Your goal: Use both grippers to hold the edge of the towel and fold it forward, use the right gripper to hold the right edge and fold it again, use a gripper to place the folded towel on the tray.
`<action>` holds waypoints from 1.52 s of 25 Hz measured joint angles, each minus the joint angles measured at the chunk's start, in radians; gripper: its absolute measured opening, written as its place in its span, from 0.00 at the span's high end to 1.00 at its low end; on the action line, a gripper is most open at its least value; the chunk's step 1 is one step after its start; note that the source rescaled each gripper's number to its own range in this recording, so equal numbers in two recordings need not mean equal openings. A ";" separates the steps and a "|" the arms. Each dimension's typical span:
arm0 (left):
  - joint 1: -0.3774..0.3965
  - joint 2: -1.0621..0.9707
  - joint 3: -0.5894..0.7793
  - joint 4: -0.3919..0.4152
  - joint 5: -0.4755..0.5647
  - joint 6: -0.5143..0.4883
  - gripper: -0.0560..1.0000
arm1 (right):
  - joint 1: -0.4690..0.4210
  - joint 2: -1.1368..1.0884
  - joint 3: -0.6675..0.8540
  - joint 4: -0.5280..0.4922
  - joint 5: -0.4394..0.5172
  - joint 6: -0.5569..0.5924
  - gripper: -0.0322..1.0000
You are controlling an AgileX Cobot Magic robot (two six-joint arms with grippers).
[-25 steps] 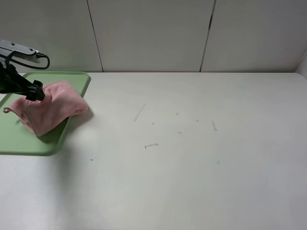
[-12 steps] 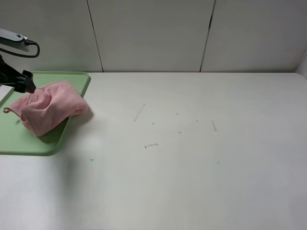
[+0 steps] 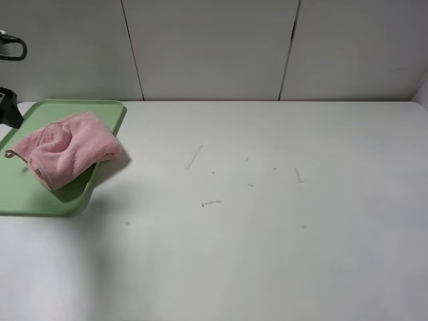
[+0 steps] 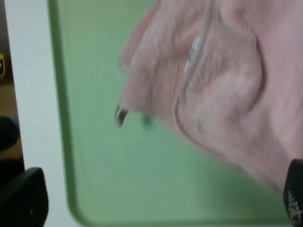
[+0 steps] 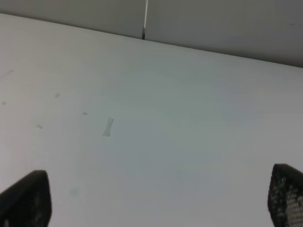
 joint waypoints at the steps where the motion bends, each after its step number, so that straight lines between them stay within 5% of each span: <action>1: 0.000 -0.018 0.000 0.000 0.027 -0.006 0.00 | 0.000 0.000 0.000 0.000 0.000 0.000 0.00; 10: 0.000 -0.210 0.019 -0.082 0.253 -0.046 0.00 | 0.000 0.000 0.000 0.000 0.000 0.000 0.00; 20: 0.000 -0.510 0.224 -0.171 0.307 -0.049 0.00 | 0.000 0.000 0.000 0.000 0.000 0.000 0.00; 28: 0.000 -0.727 0.354 -0.225 0.449 -0.049 0.00 | 0.000 0.000 0.000 0.000 0.000 0.000 0.00; 38: 0.000 -0.993 0.465 -0.302 0.455 -0.049 0.00 | 0.000 0.000 0.000 0.000 0.000 0.000 0.00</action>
